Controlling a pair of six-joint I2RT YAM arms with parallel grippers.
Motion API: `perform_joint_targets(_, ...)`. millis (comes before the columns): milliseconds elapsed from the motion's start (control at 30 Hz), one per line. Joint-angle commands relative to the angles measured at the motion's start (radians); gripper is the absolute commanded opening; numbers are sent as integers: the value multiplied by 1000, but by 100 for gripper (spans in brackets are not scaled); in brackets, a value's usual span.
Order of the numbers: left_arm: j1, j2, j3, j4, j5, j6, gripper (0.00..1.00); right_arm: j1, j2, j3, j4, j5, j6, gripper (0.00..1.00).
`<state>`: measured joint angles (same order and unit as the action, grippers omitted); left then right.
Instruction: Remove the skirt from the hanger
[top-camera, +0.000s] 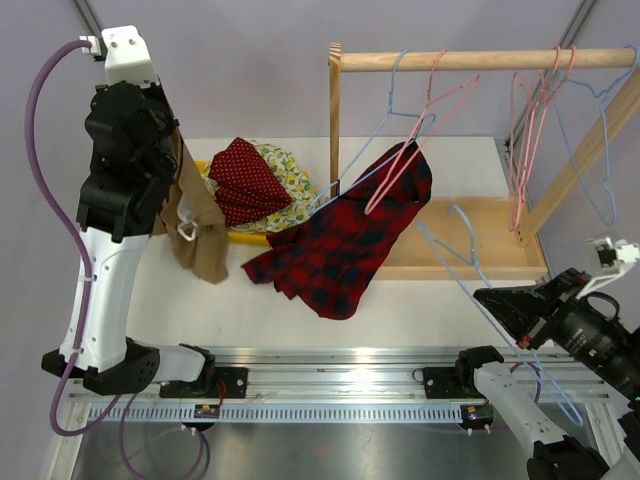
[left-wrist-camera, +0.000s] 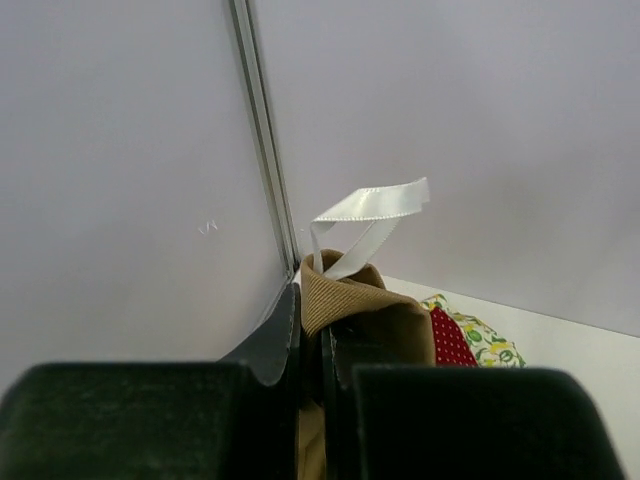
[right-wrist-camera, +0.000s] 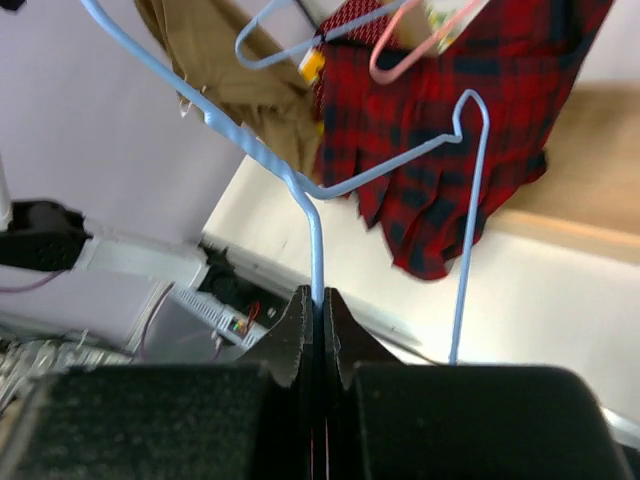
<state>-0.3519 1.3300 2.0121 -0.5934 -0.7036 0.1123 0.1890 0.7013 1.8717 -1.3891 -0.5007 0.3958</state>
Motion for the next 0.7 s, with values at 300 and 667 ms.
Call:
perform_joint_targets(300, 148, 144, 140, 145, 277, -99, 0, 10, -8, 38, 74, 407, -38, 0)
perform_joint_targets(667, 240, 538, 320, 139, 322, -192, 16, 9, 23, -157, 367, 494, -41, 0)
